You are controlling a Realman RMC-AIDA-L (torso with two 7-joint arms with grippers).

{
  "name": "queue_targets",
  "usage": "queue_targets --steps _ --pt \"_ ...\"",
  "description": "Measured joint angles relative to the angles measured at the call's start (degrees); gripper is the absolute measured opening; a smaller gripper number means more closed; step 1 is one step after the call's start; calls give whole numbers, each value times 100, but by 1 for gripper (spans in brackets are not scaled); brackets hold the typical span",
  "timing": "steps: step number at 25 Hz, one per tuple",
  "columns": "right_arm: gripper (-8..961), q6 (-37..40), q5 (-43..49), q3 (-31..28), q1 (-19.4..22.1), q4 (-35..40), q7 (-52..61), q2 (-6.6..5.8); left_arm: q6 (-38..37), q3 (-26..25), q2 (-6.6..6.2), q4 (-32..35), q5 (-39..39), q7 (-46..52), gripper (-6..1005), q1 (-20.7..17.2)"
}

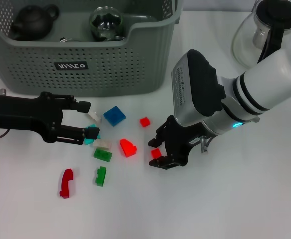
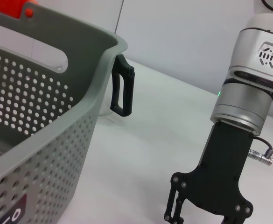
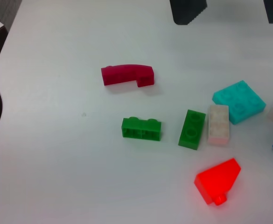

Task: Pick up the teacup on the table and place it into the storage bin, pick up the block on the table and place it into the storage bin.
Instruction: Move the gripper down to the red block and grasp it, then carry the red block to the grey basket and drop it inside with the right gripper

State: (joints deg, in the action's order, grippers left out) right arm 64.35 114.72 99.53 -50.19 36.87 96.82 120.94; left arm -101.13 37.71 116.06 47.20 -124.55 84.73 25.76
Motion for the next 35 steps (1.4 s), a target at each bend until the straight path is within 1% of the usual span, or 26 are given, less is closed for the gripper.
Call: queue_targets --steps 16,21,26,31,35 --pt "466 -88 -1 31 16 8 3 0 24 0 13 -9 25 0 812 -10" --pt "438 -175 3 31 18 -7 16 0 20 -1 13 -9 28 6 811 -17" --pt "205 -153 2 31 36 10 22 -3 -24 -100 3 -1 28 9 812 -20" --pt "196 10 -1 -62 28 51 65 -38 -67 -138 -13 -2 1 10 811 -19" --pt "196 448 72 -363 42 335 235 -69 -178 -150 -50 8 -22 35 811 -125"
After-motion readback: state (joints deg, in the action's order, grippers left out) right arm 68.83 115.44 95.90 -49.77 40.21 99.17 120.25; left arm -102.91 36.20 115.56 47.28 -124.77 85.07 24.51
